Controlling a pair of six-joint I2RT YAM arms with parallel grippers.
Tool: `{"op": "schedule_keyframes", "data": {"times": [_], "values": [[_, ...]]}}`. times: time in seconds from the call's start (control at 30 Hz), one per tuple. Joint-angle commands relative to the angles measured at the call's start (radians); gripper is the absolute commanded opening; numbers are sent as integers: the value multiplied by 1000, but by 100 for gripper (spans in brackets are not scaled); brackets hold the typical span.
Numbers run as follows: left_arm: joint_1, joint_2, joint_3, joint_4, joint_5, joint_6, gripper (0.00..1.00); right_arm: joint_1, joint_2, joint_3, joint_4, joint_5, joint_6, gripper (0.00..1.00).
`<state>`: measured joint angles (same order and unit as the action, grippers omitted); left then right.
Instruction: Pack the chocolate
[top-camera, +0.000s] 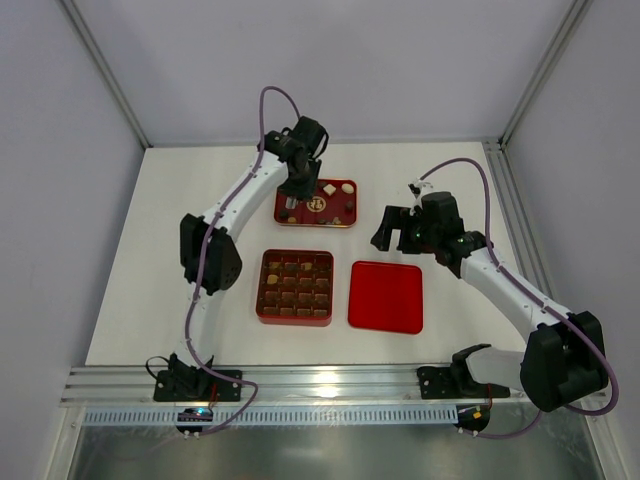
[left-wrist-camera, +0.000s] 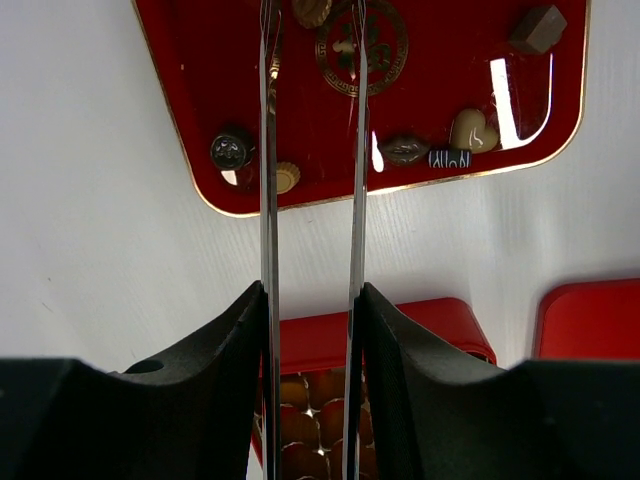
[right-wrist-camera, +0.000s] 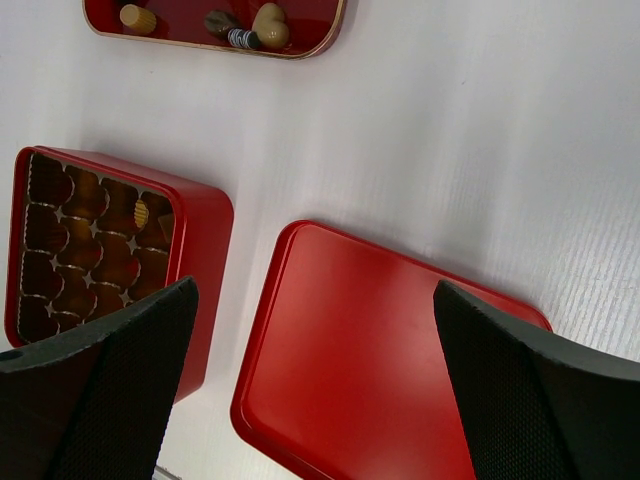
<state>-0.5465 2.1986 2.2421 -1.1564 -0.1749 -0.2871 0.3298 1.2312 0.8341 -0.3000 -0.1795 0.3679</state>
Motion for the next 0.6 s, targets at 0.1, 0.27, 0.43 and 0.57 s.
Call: {"op": "schedule_keyframes", "data": {"times": [0.1, 0.27, 0.43, 0.57], "values": [[8, 26, 20, 43, 15, 22, 41, -9, 5, 16, 35, -9, -14, 100], [19, 49, 20, 58, 21, 14, 41, -12, 4, 16, 35, -11, -14, 100], [19, 55, 17, 63, 37, 11, 40, -11, 2, 14, 38, -11, -14, 100], [19, 50, 16, 58, 43, 6, 38, -12, 7, 14, 38, -12, -12, 100]]}}
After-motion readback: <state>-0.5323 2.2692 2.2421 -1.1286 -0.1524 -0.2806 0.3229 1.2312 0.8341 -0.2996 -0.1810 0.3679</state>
